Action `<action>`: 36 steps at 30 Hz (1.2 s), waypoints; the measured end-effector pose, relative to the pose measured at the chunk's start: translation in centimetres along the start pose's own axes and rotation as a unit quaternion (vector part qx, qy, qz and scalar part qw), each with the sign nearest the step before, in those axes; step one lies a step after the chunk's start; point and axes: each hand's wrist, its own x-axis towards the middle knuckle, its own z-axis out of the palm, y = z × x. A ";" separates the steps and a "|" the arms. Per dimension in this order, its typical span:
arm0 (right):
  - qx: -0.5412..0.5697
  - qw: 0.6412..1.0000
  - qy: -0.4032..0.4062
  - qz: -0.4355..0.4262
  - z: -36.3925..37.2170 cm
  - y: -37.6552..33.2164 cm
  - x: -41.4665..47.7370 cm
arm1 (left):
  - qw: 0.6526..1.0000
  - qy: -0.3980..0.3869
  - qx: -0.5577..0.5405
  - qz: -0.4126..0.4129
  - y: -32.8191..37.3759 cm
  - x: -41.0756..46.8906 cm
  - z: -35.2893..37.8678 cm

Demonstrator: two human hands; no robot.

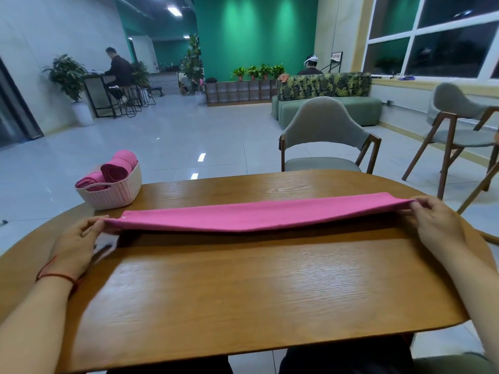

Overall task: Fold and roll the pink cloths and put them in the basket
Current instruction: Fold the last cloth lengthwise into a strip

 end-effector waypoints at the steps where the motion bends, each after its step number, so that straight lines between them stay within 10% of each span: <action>1: 0.033 0.999 0.005 0.017 -0.3 -0.2 -0.1 | 1.000 0.003 -0.023 -0.012 0.3 -0.3 -0.1; 14: 0.190 0.979 0.067 0.017 -1.9 -5.2 3.6 | 0.975 0.196 -0.094 -0.038 7.3 5.1 -2.8; 26: 0.063 0.992 0.032 -0.107 0.4 -20.1 3.4 | 0.981 0.121 -0.082 0.127 19.5 2.6 -0.8; 31: -0.038 0.994 0.094 0.028 -3.0 -13.9 5.8 | 0.978 0.188 -0.083 -0.015 10.4 6.2 -5.2; 36: 0.006 0.996 0.066 -0.051 -0.1 -18.0 5.4 | 0.982 0.159 -0.069 0.072 16.1 2.9 -1.6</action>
